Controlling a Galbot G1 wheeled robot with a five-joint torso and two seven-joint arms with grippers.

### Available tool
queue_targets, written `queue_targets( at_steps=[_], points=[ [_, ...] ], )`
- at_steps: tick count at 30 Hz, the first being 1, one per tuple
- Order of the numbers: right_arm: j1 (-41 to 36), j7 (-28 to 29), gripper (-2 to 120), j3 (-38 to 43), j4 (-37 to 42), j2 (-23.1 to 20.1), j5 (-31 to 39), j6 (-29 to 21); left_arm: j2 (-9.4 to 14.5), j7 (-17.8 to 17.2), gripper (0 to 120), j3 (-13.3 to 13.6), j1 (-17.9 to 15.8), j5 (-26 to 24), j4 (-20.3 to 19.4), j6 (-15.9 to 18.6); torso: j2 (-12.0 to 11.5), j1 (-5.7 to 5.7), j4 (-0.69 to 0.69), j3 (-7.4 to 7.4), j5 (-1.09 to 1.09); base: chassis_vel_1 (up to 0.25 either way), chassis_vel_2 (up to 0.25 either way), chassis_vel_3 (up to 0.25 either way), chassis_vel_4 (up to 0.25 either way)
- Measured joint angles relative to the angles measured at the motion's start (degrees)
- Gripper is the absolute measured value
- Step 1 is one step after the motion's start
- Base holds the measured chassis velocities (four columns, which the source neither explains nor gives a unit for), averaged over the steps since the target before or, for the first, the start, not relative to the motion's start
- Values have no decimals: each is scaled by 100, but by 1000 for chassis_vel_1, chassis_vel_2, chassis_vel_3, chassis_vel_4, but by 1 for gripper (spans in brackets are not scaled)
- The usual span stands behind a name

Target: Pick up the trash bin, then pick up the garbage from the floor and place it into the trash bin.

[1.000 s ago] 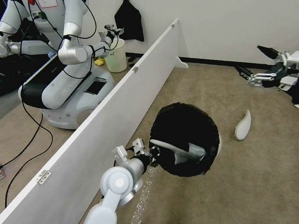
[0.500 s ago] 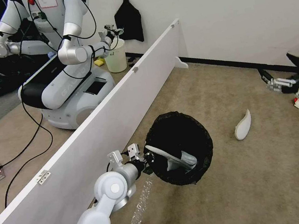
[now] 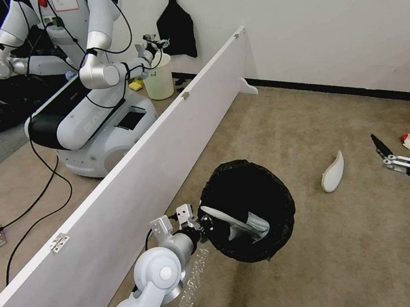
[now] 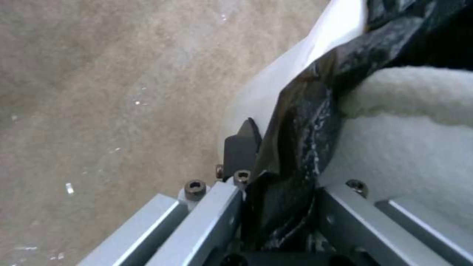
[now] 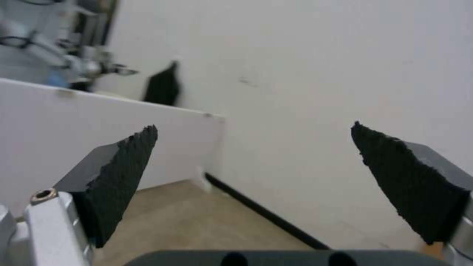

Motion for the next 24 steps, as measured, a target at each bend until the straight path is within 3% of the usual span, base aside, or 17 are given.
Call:
queue_targets(
  at_steps=[1,2,4,10,12,17,24],
  points=[
    [1,-3,100,37,57,315,-217,32,-2,-38,0,8,-41,-87,-37,4,0,0,-1,0,1,0,0,0,0],
    [1,-3,100,37,57,315,-217,32,-2,-38,0,8,-41,-87,-37,4,0,0,-1,0,1,0,0,0,0],
    [34,-54,100,196,161,991,-723,179,-28,-102,0,42,-89,-164,-155,84,0,0,-1,0,0,0,0,0,0],
    [147,-134,100,410,220,1767,-1156,419,-15,-29,0,53,-9,153,-238,234,0,0,0,1,-1,0,0,0,0],
    [241,-327,100,534,242,2440,-1452,668,19,23,0,7,90,291,-277,248,0,0,-1,0,2,0,0,0,0],
    [286,-502,100,575,434,2644,-1654,780,26,122,0,-42,198,468,-317,220,0,0,0,1,0,0,0,0,0],
    [177,-533,100,749,623,2617,-1891,978,-24,212,0,-55,232,778,-353,134,1,0,0,1,2,0,0,0,0]
  ],
)
